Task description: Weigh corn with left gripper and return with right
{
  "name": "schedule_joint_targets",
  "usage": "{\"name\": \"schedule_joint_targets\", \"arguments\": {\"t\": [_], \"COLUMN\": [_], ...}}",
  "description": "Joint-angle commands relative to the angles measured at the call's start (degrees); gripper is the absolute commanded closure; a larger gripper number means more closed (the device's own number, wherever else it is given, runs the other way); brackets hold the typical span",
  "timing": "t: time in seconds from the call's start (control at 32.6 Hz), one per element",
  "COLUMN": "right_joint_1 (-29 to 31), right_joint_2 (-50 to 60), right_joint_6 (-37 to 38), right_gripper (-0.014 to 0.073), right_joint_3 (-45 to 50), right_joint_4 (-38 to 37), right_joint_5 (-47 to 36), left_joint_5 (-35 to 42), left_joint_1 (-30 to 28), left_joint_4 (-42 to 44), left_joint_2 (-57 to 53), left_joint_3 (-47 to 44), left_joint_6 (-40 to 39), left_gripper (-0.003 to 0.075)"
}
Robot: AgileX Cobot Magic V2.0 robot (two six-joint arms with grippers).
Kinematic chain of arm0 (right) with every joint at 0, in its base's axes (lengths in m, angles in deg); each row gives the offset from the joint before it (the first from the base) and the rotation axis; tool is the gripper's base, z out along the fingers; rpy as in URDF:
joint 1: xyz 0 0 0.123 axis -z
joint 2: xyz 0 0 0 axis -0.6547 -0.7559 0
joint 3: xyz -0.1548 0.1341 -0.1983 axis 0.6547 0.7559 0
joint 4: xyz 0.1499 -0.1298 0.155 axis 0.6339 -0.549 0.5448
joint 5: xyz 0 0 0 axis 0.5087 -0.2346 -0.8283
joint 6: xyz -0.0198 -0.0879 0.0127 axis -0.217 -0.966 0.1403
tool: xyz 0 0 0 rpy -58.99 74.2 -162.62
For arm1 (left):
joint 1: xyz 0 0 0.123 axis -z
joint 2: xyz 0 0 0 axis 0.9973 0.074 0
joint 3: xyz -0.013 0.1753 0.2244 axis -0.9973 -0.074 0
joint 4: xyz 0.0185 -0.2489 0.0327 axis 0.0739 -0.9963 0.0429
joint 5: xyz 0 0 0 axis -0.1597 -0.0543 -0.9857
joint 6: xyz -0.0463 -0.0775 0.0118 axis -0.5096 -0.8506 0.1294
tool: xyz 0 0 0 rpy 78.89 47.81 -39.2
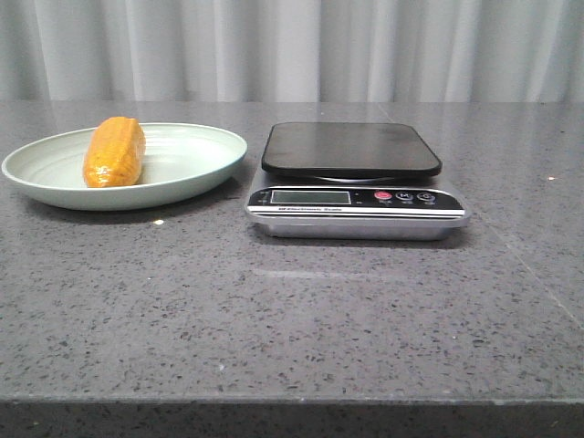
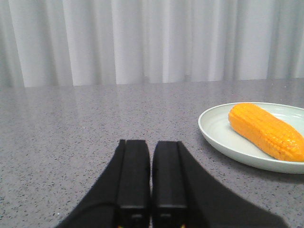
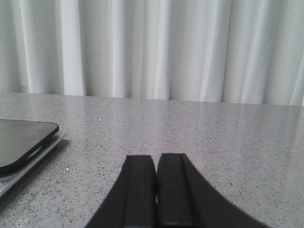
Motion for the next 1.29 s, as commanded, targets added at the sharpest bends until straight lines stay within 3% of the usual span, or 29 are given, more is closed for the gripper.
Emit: {"name": "schedule_joint_targets", "arguments": {"t": [0.0, 0.77, 0.83, 0.98, 1.04, 1.26], "right_joint_1": [0.3, 0.3, 0.3, 0.3, 0.3, 0.2], "right_joint_2": [1.0, 1.0, 1.0, 1.0, 1.0, 1.0], "right_joint_6": [-0.6, -0.6, -0.6, -0.6, -0.6, -0.6], "right_gripper": [0.0442, 0.0442, 0.0442, 0.0442, 0.0442, 0.0442], "right_joint_3": [-0.4, -0.4, -0.4, -0.4, -0.4, -0.4], "right_joint_4": [0.3, 0.3, 0.3, 0.3, 0.3, 0.3], "right_joint_5": [-4.9, -4.9, -4.9, -4.9, -4.9, -4.9], "left_joint_5": [4.9, 6.1, 8.7, 23.7, 22.2, 5.8], "left_joint_1": [0.5, 0.5, 0.5, 0.6, 0.6, 0.6], "left_joint_4": [0.0, 0.2, 0.3, -5.8, -5.7, -5.7], "left_joint_2": [-1.2, -1.2, -1.2, -1.2, -0.9, 7.7], "left_joint_3": [-0.4, -0.4, -0.4, 1.1, 4.4, 23.1], "left_joint_6": [-0.1, -0.1, -0.1, -0.5, -0.5, -0.5], "left_gripper": [0.0594, 0.0594, 0.0594, 0.0594, 0.0594, 0.0594]}}
